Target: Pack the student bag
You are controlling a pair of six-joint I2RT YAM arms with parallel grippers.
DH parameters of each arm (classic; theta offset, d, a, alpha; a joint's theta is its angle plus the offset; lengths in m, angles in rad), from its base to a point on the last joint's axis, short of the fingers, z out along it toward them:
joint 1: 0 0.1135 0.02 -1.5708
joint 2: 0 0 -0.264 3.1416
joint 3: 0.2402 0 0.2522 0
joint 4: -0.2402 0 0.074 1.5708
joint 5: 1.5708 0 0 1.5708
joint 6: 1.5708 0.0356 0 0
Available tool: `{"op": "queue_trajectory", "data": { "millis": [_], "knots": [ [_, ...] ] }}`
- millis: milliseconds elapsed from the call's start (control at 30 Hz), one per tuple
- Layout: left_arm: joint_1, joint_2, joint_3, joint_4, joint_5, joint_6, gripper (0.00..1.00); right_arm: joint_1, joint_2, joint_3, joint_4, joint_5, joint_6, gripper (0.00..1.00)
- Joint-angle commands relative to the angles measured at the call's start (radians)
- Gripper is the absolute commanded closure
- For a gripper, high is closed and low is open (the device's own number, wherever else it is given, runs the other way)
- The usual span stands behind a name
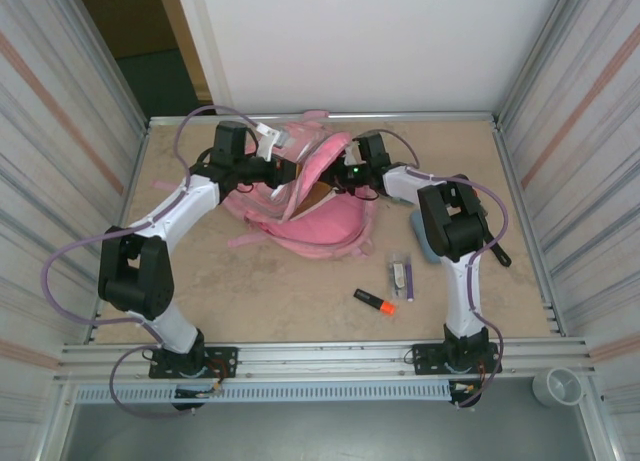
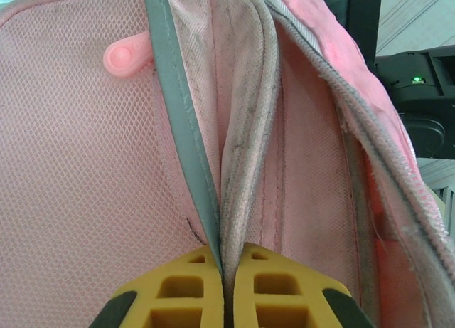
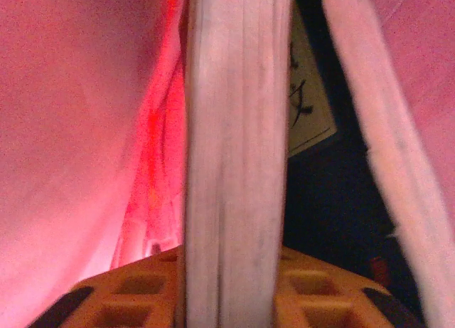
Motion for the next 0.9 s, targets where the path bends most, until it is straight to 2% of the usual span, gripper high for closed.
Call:
{"op": "queue_trajectory", "data": {
  "millis": [0, 133, 200, 267, 400, 467, 600, 667, 767, 867],
  "knots": [
    [0.0, -0.035, 0.032, 0.061, 0.069, 0.043, 1.0, -0.021, -0.043, -0.012, 0.05, 0.055, -0.017, 0.67],
    [0.012, -0.038, 0.018, 0.073, 0.061, 0.042, 1.0, -0.044, -0.149, -0.106, 0.07, 0.058, -0.025, 0.57],
    [0.015, -0.038, 0.017, 0.069, 0.061, 0.049, 1.0, -0.054, -0.204, -0.155, 0.073, 0.049, -0.031, 0.49],
    [0.02, -0.041, 0.012, 0.059, 0.05, 0.064, 1.0, -0.063, -0.265, -0.208, 0.062, 0.045, -0.048, 0.46],
    [0.028, -0.048, 0.016, 0.024, 0.016, 0.098, 1.0, -0.087, -0.425, -0.335, -0.024, 0.067, -0.123, 0.45],
    [0.027, -0.047, 0.014, 0.01, -0.01, 0.113, 1.0, -0.091, -0.511, -0.381, -0.122, 0.124, -0.201, 0.44],
    [0.008, -0.034, -0.011, 0.02, -0.065, 0.124, 1.0, -0.08, -0.669, -0.459, -0.309, 0.363, -0.336, 0.45],
    [0.013, -0.045, -0.049, 0.033, -0.066, 0.129, 1.0, -0.106, -0.718, -0.476, -0.335, 0.462, -0.374, 0.45],
    [0.022, -0.088, -0.139, 0.093, -0.083, 0.117, 1.0, -0.187, -0.718, -0.467, -0.33, 0.484, -0.384, 0.44],
    [0.023, -0.098, -0.166, 0.101, -0.106, 0.112, 1.0, -0.161, -0.651, -0.429, -0.329, 0.463, -0.376, 0.45]
  ]
}}
